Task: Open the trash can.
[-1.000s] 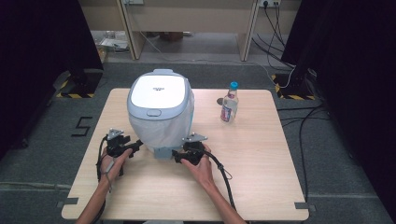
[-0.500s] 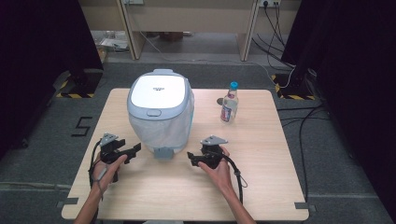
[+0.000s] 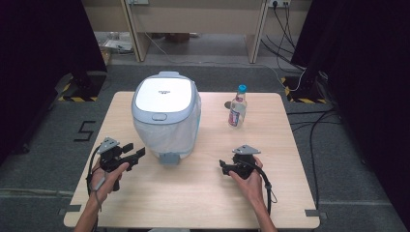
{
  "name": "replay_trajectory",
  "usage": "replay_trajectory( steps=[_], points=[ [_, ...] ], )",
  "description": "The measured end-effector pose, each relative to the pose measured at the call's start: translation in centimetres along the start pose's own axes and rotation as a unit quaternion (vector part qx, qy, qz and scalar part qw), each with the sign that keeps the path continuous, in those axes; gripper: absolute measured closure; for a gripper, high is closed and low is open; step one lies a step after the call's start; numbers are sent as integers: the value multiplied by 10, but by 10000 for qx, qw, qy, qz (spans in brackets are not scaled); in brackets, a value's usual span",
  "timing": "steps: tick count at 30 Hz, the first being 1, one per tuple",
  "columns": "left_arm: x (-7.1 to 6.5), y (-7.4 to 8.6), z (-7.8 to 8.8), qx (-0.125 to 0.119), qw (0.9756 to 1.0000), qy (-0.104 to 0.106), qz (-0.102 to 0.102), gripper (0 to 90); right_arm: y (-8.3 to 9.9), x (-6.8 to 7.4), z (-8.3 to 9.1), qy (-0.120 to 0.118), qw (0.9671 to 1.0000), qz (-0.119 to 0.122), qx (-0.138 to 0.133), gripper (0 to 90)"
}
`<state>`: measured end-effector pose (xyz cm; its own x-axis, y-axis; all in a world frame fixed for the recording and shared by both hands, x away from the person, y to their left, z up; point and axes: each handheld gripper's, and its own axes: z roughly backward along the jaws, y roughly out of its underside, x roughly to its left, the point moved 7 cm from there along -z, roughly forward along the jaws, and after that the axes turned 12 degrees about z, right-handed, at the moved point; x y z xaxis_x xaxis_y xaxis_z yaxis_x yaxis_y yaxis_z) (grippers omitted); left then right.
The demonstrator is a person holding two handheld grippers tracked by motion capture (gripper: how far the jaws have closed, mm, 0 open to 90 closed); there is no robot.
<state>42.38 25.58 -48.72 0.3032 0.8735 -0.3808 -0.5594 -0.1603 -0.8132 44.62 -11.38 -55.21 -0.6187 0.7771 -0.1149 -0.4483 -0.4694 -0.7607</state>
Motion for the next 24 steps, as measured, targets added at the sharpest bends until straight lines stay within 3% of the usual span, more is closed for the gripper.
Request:
replay_trajectory(
  steps=[4,5,7,12,20,22,24],
  points=[
    [-5,-4,7,-65,9999,39,-104,616,7,-7,4,73,9999,-18,66,234],
    [-7,-8,12,-188,9996,-64,-211,676,8,-9,7,91,9999,-18,65,235],
    [-10,-12,18,-252,9993,-65,-281,743,10,-12,9,125,9999,39,67,235],
    [-17,-21,28,-356,9991,135,-197,877,18,-16,9,194,9996,113,185,237],
    [-38,-37,47,-494,9971,502,-282,896,26,-22,9,254,9992,67,294,238],
    [-51,-46,57,-609,9954,629,-387,896,27,-23,10,256,9991,71,331,234],
    [-55,-49,60,-632,9948,673,-424,896,27,-23,10,255,9991,77,332,231]
  ],
)
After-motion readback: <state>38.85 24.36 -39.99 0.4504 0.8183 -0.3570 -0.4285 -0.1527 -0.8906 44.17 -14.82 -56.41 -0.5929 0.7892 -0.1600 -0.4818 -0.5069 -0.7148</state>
